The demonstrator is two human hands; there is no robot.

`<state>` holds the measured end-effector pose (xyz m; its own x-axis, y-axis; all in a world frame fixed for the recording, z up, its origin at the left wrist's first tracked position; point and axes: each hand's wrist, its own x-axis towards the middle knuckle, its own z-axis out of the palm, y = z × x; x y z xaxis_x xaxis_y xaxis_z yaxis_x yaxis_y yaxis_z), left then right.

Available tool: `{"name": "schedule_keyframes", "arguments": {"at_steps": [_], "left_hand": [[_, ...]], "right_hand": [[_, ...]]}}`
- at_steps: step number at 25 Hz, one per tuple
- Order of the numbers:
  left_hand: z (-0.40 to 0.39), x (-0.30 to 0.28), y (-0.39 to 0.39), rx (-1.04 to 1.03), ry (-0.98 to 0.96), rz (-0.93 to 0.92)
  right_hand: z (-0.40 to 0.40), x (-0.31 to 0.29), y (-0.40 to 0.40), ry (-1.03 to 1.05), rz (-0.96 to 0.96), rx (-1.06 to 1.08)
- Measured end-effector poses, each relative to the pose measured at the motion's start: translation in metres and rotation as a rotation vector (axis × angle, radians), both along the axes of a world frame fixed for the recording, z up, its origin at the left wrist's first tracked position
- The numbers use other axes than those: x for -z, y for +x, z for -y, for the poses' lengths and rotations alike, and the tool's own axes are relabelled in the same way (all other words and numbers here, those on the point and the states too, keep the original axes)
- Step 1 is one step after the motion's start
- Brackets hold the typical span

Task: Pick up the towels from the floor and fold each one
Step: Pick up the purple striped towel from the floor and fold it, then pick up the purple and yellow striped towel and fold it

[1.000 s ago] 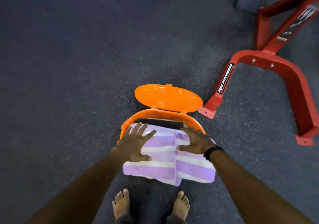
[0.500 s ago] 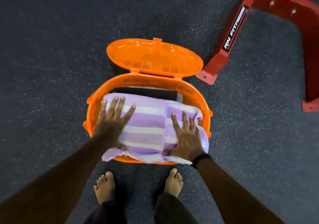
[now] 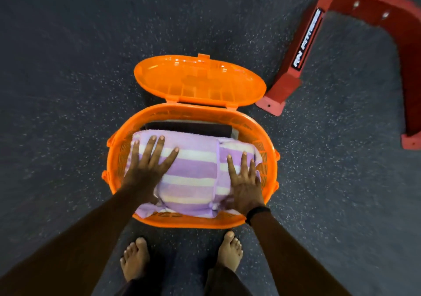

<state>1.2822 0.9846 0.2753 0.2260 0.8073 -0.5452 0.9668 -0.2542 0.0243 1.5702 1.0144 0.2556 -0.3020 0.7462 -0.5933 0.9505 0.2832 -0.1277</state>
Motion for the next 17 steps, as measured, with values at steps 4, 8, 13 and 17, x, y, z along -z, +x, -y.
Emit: {"name": "schedule_keyframes", "arguments": {"at_steps": [4, 8, 13, 17], "left_hand": [[-0.005, -0.09, -0.006, -0.017, -0.11, 0.085], [-0.037, -0.223, 0.003, -0.122, -0.035, 0.269], [-0.089, -0.432, 0.0, -0.262, 0.168, 0.401], [-0.112, -0.59, -0.011, -0.335, 0.341, 0.39]], "right_hand": [[-0.006, -0.098, 0.012, 0.006, -0.066, -0.033], [-0.057, -0.232, 0.009, -0.058, -0.209, 0.01], [-0.14, -0.436, -0.008, 0.032, -0.376, 0.024], [-0.181, -0.602, -0.013, 0.149, -0.44, 0.036]]}}
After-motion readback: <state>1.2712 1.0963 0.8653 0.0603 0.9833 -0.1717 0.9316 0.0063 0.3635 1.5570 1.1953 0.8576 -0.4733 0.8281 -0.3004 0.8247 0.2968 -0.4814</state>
